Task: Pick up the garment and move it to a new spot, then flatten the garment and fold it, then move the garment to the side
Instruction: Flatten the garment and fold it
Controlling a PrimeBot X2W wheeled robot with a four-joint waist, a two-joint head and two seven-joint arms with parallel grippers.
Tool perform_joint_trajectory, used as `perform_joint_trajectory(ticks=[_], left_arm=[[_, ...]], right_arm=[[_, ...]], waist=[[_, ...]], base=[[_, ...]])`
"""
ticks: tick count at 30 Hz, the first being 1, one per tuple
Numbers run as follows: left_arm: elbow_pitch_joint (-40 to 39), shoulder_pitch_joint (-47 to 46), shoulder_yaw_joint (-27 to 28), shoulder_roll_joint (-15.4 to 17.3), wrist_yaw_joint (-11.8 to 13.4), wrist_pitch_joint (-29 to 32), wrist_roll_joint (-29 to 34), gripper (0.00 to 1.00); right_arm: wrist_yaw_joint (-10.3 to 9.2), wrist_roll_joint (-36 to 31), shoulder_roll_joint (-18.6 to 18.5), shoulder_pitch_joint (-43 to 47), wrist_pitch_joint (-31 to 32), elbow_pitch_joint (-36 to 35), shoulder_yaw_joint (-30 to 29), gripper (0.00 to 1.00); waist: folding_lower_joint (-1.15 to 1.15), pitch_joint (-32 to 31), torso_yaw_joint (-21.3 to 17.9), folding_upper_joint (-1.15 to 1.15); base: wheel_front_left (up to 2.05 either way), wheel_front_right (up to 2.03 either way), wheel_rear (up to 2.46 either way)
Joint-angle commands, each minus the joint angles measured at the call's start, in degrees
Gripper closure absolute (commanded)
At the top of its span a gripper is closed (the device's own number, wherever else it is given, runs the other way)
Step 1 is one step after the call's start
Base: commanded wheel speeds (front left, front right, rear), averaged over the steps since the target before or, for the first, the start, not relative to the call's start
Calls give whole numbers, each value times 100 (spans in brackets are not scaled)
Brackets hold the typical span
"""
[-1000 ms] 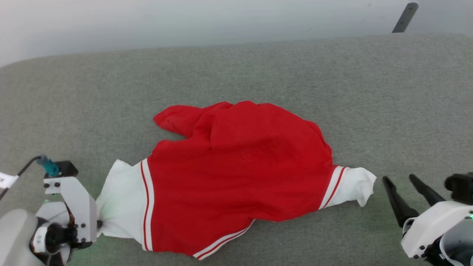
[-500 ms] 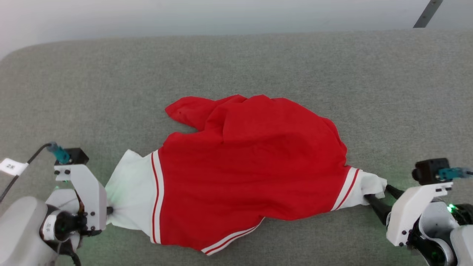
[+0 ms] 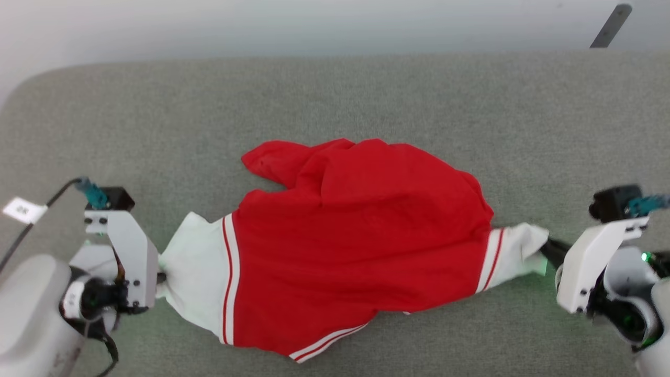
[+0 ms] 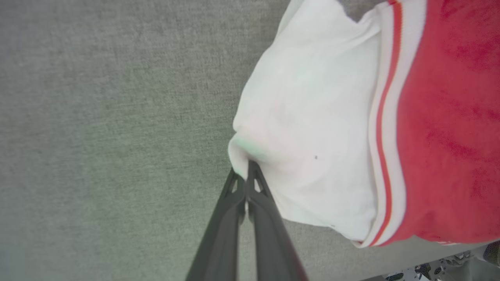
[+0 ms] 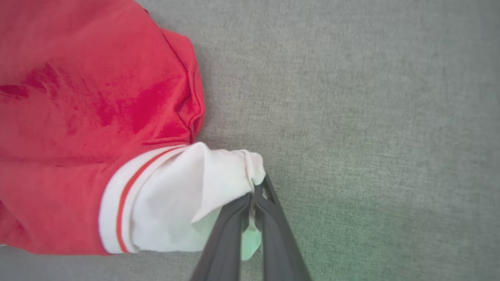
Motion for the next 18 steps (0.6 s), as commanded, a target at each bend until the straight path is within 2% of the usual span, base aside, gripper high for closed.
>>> perform_joint_trajectory(ticks=[1,8,13,18], left_arm=[[-58,-89,-5,65,-10,61,43,100],[-472,-678,17,193,-29,278,154,100],[-521,-1400,2,106,-123,268,316,100],[-248,-2251,-43,-117,-345,4,553,100]], right_arm=[[-7,117,-44,-119,23,-90,26,100],[-7,469,-291,-662,-53,-376,37,100],[-7,437,-352,-1368,-352,-327,104,100],[-7,483,-368,-2194,-715,-159,399,100]], waist=[[0,-128,0,0],[0,-545,46,0],[0,-845,91,0],[0,-1122,138,0]], base=[[0,0,0],[0,0,0],[0,0,0],[0,0,0]])
